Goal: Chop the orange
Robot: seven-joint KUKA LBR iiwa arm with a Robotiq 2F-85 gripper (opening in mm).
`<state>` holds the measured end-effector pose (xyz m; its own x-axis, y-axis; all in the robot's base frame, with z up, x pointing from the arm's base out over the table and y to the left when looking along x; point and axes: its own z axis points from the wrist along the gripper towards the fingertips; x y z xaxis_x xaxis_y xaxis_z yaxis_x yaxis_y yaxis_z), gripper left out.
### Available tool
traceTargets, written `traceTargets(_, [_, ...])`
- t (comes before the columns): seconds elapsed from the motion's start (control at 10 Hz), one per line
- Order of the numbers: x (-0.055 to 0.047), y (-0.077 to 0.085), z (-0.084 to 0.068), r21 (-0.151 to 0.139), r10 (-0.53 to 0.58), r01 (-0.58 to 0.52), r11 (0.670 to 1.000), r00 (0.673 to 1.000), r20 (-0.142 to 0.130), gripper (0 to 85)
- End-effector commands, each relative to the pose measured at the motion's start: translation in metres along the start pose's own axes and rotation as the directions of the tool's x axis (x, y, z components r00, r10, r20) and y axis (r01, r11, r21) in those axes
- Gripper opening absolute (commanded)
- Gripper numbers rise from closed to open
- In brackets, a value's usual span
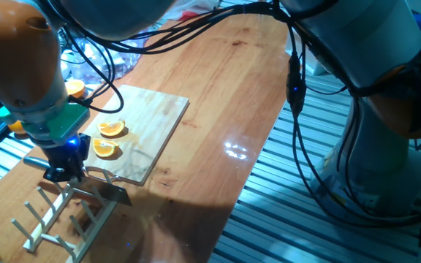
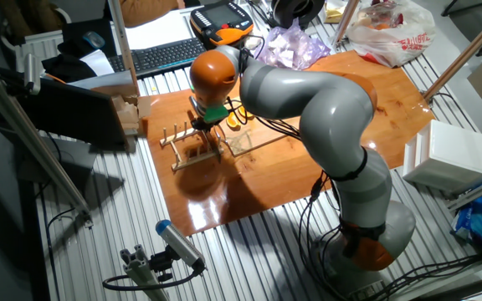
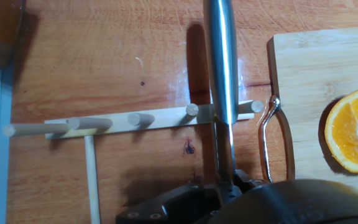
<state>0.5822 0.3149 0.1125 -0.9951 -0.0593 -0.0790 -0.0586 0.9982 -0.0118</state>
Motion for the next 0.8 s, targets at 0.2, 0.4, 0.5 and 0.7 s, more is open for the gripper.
traceTargets(0.2, [0.007, -0.002, -0.022, -0.015, 0.02, -0.021, 1.0, 0.999, -0.033, 17.0])
traceTargets(0.4, [0.012, -0.005, -0.037, -0.06, 0.047, -0.05, 0.997, 0.997, -0.059, 17.0])
traceTargets(0.5, [0.015, -0.006, -0.043, -0.055, 0.047, -0.05, 0.997, 0.997, -0.06, 17.0])
traceTargets(0.7, [0.018, -0.01, -0.052, -0.041, 0.025, -0.028, 0.999, 0.998, -0.058, 17.0])
